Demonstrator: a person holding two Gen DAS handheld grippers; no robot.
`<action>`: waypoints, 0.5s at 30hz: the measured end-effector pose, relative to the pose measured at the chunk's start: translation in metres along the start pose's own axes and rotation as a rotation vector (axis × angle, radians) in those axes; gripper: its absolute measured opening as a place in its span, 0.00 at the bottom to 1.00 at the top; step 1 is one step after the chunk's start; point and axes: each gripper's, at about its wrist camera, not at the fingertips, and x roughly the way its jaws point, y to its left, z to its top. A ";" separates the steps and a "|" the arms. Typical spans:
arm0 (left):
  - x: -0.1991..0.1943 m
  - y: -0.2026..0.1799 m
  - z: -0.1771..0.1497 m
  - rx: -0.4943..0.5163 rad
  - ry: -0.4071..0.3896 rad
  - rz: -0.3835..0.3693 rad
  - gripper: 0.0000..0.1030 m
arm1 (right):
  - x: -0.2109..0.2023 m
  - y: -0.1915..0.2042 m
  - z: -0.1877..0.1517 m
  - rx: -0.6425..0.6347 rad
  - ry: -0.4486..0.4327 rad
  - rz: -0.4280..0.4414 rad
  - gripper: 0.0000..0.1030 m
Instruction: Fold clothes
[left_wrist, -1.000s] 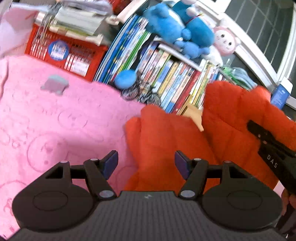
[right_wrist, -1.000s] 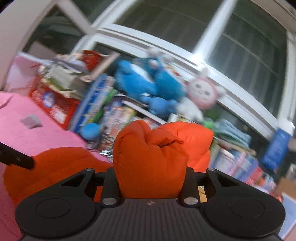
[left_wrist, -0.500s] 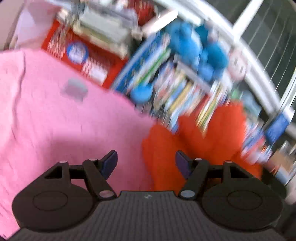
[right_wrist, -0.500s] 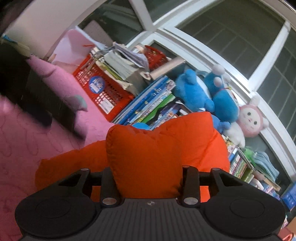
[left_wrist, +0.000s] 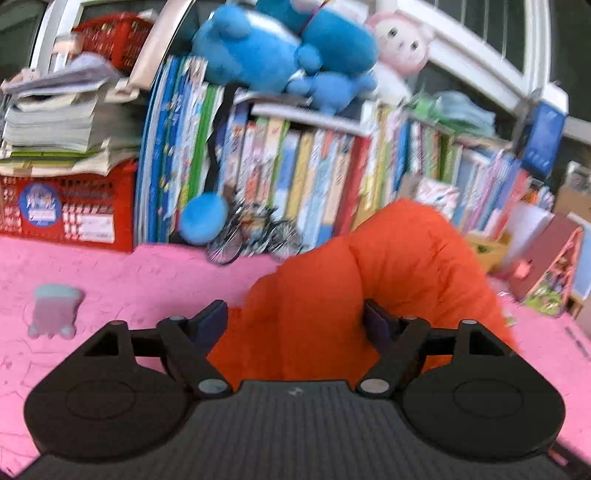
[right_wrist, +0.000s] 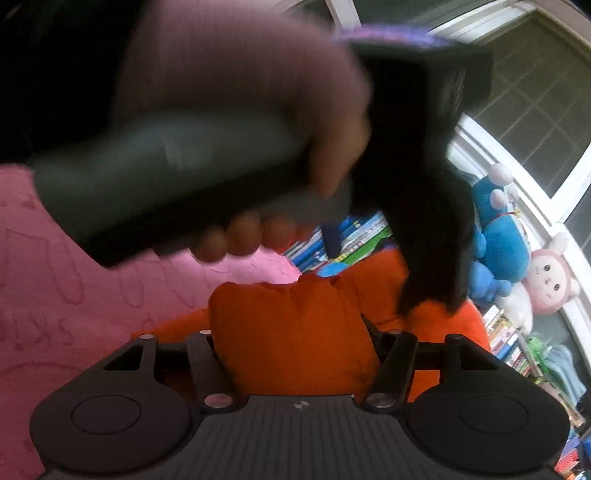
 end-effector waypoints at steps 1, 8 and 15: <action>0.000 0.002 -0.004 -0.002 0.002 0.012 0.78 | -0.004 -0.001 -0.001 0.008 -0.005 0.012 0.59; -0.007 0.002 -0.015 0.056 -0.005 0.108 0.79 | -0.048 -0.021 -0.027 0.099 -0.002 0.004 0.68; -0.013 0.007 -0.022 0.064 -0.003 0.157 0.80 | -0.081 -0.064 -0.075 0.302 0.111 -0.066 0.72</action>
